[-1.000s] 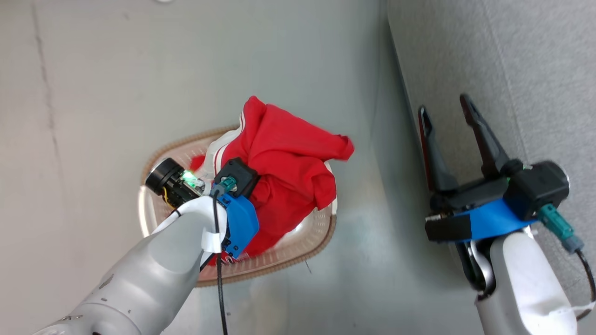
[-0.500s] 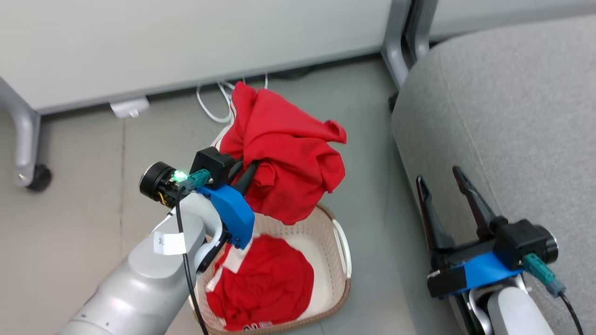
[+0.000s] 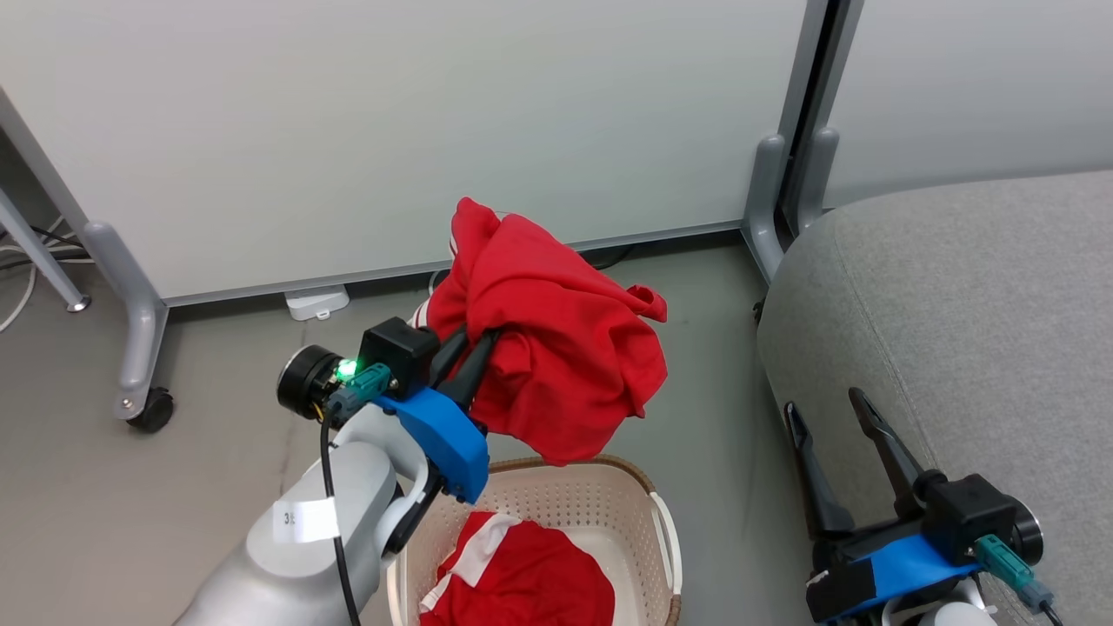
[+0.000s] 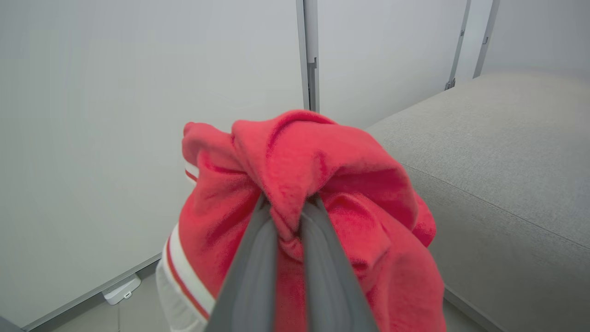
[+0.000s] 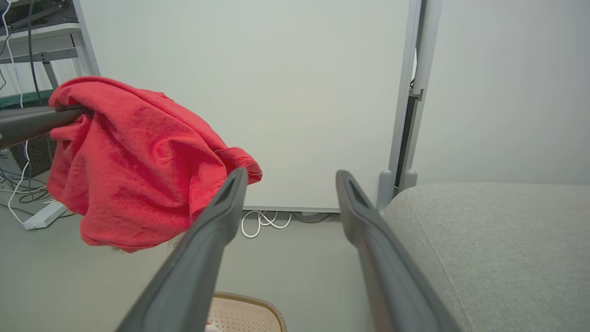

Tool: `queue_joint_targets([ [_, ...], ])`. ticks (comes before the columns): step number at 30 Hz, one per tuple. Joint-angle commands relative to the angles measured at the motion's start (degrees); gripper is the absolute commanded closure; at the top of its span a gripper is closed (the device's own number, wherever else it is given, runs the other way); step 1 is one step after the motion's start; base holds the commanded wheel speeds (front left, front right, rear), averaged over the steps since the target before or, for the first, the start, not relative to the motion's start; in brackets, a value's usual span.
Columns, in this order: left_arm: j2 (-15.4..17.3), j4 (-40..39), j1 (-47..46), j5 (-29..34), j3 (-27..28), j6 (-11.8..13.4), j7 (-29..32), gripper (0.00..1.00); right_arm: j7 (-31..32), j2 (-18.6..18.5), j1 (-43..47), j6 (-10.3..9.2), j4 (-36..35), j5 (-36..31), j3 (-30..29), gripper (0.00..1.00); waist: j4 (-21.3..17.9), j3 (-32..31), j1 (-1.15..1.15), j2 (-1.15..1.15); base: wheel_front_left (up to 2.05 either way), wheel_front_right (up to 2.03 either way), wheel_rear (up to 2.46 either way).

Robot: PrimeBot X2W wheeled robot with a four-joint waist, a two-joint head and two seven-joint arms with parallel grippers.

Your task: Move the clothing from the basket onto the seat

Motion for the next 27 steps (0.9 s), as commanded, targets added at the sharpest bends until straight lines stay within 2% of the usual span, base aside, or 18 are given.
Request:
queue_joint_targets([
  [1, -0.1, -1.0, 1.0, 0.5, 0.7, 0.3, -0.3, 1.0, -0.2, 0.0, 0.9, 0.0, -0.2, 0.2, 0.0, 0.0, 0.4, -0.3, 0.02, -0.01, 0.0, 0.0, 0.0],
  [12, -1.0, -5.4, 5.2, 3.2, 3.7, 0.6, -0.3, 1.0, -0.2, 0.1, -1.1, 0.0, -1.0, -0.2, 2.9, 0.0, 1.7, -0.1, 0.02, -0.01, 0.0, 0.0, 0.0],
  [19, -1.9, -6.2, 4.9, 4.8, 4.4, 0.2, -0.3, 1.0, -0.2, -1.7, -6.2, 0.0, 0.4, -0.4, 9.9, 0.0, 2.7, 0.6, 0.02, -0.01, 0.0, 0.0, 0.0],
  [27, -3.3, -6.2, 3.4, 5.8, 4.0, -0.3, -0.3, 1.0, -0.2, -2.8, -14.0, 0.0, 6.1, -1.4, 16.9, 0.0, 4.5, 1.6, 0.02, -0.01, 0.0, 0.0, 0.0],
])
